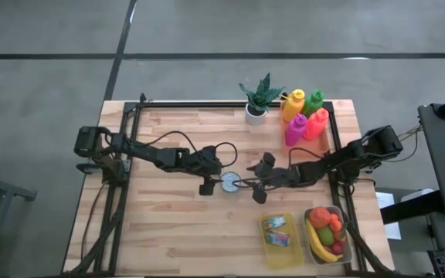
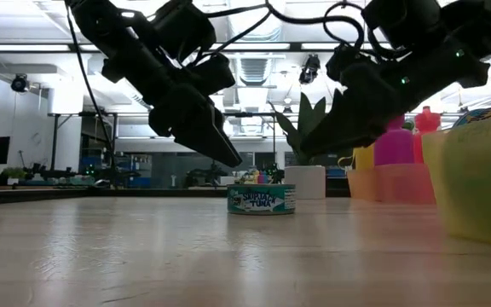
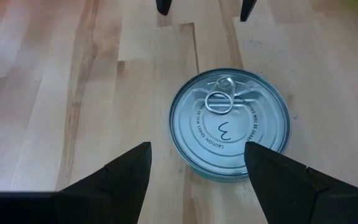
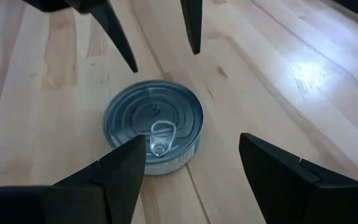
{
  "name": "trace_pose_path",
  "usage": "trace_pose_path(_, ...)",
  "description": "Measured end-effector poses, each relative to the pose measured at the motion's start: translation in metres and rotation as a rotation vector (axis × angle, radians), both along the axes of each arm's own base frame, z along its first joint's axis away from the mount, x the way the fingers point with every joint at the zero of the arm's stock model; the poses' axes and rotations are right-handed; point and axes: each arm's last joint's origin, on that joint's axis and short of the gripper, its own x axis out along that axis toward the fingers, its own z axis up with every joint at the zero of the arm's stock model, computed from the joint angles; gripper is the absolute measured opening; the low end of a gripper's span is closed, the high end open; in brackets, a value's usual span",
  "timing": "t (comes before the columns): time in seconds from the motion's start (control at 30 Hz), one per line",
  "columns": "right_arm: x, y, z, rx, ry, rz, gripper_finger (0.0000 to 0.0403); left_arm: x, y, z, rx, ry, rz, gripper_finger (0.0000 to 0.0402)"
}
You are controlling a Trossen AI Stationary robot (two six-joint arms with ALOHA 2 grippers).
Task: Pick & Place Food Item
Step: Put the light blue tuna can into the yellow bin
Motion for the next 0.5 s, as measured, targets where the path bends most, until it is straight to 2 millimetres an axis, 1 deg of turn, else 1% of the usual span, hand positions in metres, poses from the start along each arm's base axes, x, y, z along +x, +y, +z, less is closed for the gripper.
trace_pose_path(0.23,0.003,0.001,-0.002,0.006,-0.019,-0.001,0.0254,0.001,0.000,-0.002,0.000,-0.001,0.000,0.0263)
trace_pose_path(0.5,0.003,0.001,-0.001,0.008,-0.028,-0.001,0.0254,0.005,0.000,-0.021,-0.029,0.043,0.028,0.0263)
